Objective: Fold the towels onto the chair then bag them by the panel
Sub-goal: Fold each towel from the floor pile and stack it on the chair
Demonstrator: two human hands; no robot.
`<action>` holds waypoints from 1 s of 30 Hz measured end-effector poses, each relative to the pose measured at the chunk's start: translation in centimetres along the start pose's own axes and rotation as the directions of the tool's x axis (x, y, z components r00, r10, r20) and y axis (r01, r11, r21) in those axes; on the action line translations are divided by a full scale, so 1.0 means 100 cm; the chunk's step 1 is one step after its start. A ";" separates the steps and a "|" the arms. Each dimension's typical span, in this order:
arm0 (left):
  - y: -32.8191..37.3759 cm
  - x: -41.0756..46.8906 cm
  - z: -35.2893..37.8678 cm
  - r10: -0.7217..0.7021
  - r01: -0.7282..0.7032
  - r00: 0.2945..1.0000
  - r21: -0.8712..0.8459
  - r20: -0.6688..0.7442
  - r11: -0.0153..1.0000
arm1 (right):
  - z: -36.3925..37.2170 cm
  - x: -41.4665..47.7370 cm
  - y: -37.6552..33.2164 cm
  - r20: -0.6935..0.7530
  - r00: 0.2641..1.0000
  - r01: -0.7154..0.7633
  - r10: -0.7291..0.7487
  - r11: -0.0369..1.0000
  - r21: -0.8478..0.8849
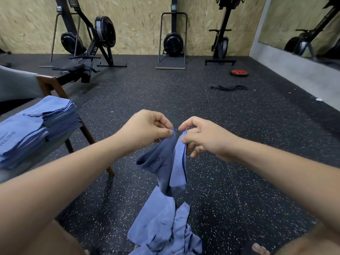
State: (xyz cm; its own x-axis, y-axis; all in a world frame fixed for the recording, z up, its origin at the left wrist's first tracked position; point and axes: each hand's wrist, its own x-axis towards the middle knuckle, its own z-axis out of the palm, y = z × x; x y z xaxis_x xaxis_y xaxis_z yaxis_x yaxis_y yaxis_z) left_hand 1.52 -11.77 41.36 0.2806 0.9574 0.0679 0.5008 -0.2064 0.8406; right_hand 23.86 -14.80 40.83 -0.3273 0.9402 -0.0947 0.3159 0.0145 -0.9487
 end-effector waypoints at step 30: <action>0.009 -0.009 -0.003 0.394 -0.362 0.919 0.451 0.026 0.816 | -0.026 0.011 0.006 -0.260 0.910 0.194 -0.322 0.887 -0.419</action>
State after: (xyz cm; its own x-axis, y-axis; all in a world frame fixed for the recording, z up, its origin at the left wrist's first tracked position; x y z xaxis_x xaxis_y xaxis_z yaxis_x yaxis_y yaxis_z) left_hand 1.43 -12.77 42.19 0.4767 0.7931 0.3791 0.6762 -0.6064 0.4184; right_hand 26.02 -12.90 40.99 -0.1685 0.9397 0.2977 0.5900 0.3380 -0.7332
